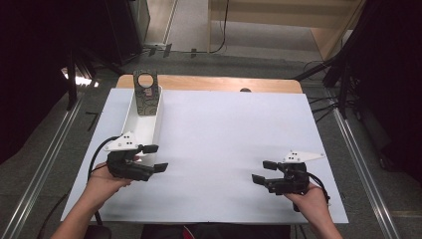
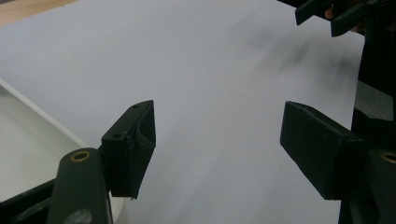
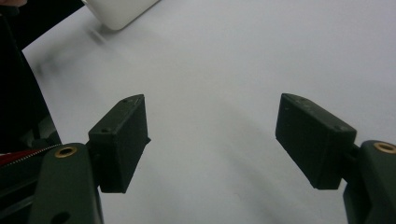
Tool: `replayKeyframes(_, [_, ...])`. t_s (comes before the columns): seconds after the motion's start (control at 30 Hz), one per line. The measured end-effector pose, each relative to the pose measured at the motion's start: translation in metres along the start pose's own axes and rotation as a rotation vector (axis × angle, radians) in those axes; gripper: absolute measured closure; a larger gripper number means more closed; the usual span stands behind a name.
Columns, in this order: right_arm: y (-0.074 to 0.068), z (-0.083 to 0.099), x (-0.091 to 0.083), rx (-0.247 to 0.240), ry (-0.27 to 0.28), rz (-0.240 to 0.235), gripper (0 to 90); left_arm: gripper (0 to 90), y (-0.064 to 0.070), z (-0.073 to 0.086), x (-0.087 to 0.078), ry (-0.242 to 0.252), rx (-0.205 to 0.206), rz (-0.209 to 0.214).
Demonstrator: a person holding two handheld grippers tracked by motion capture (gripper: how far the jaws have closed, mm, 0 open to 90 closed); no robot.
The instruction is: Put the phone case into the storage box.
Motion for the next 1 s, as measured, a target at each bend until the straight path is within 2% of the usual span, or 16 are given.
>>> replayKeyframes(0.43, [0.0, 0.0, 0.0, -0.002, 0.001, 0.0, 24.6, 26.9, 0.004, 0.018, 0.001, -0.04, 0.029, 0.014])
replayKeyframes(1.0, [0.0, 0.0, 0.0, 0.0, -0.001, 0.0, 24.6, 26.9, 0.006, 0.037, 0.002, -0.077, 0.021, 0.03])
Point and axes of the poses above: each handheld gripper's, and its own axes: x roughly forward along the jaws, z roughly out of its underside, y roughly to its right, the point moved 9 cm from there along x, roughly forward along the jaws, and after that the axes turned 3 degrees about y, right-handed, at the moved point
